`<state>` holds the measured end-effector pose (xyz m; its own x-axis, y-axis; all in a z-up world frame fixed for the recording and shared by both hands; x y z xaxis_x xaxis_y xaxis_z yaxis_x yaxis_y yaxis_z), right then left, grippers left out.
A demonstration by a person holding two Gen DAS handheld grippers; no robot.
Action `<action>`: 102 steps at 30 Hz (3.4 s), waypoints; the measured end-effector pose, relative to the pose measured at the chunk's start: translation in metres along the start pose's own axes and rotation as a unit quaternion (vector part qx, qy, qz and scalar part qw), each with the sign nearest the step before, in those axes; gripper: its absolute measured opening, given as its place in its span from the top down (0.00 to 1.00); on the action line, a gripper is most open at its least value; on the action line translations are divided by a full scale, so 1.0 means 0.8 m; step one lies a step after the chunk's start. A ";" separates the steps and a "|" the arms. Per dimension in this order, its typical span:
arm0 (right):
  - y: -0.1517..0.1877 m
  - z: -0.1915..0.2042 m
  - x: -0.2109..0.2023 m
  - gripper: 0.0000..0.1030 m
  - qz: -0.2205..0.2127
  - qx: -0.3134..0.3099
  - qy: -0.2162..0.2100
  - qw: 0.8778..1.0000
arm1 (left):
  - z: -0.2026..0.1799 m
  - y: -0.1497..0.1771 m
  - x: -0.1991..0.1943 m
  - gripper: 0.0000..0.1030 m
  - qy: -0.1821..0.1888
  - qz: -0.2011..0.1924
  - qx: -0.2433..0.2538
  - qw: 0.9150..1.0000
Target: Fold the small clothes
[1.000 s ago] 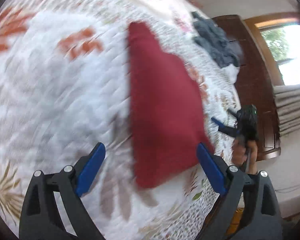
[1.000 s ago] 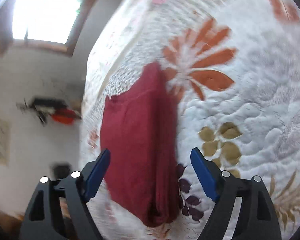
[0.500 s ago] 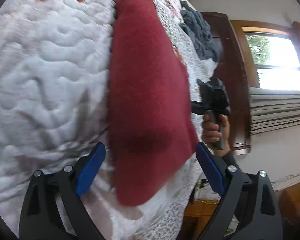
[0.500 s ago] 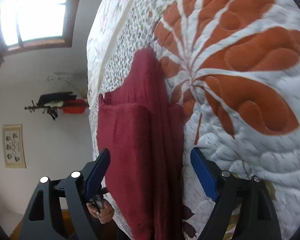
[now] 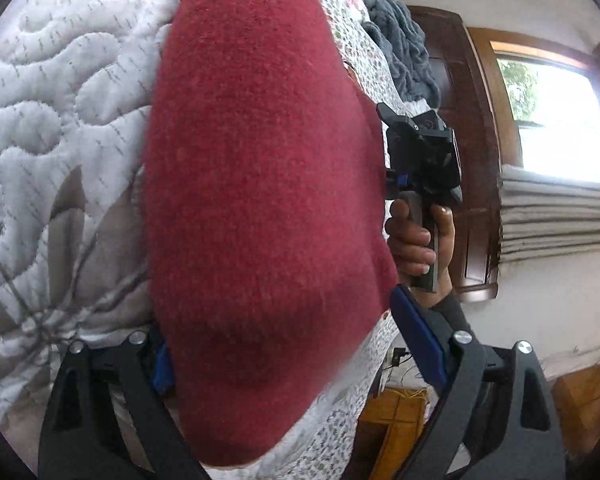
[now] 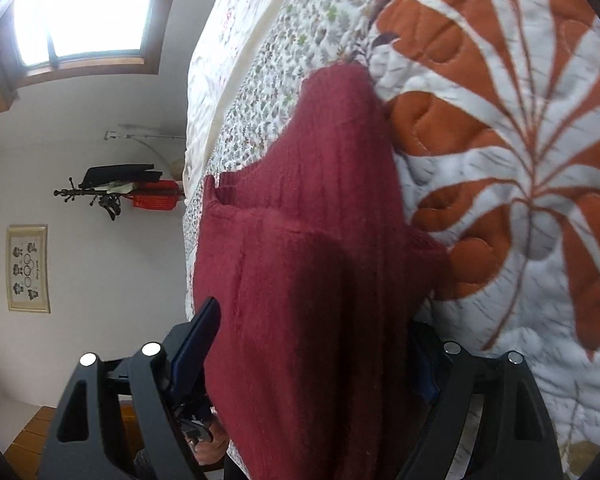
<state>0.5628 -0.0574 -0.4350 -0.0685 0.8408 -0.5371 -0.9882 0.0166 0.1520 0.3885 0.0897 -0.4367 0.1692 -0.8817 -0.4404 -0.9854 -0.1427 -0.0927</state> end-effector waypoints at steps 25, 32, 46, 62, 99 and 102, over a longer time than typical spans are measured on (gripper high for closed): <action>0.106 0.147 -0.003 0.65 -0.045 -0.065 -0.010 0.997 | -0.080 0.038 -0.121 0.74 -0.101 -0.001 0.061 0.993; 0.205 0.183 0.076 0.65 0.006 -0.079 -0.033 0.996 | -0.062 0.147 -0.217 0.74 -0.114 -0.037 0.038 0.992; 0.280 0.082 0.167 0.45 0.060 -0.033 0.036 0.997 | 0.072 0.272 -0.210 0.55 -0.119 -0.041 -0.057 0.990; 0.354 0.114 0.103 0.93 -0.038 -0.156 0.133 0.978 | -0.044 0.291 -0.220 0.52 -0.218 -0.088 0.086 0.968; 0.428 0.128 0.124 0.99 -0.012 -0.329 0.316 0.889 | -0.011 0.222 -0.274 0.47 -0.231 -0.097 0.078 0.965; 0.468 0.146 0.118 0.99 -0.009 -0.352 0.301 0.886 | -0.024 0.254 -0.281 0.40 -0.238 -0.102 0.091 0.962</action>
<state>0.2025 0.0911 -0.3318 0.0970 0.3989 -0.9118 -0.8158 -0.4929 -0.3024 0.1500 0.2502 -0.3393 0.3900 -0.5318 -0.7517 -0.9188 -0.1710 -0.3558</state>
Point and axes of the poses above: each gripper's, at about its wrist camera, not at the fingertips, and x roughly the way its jaws point, z to its left, y to its underside, the point moved 8 cm from there along x, roughly the way its jaws point, and after that the axes turned 8 degrees about x, right-handed, at the moved point
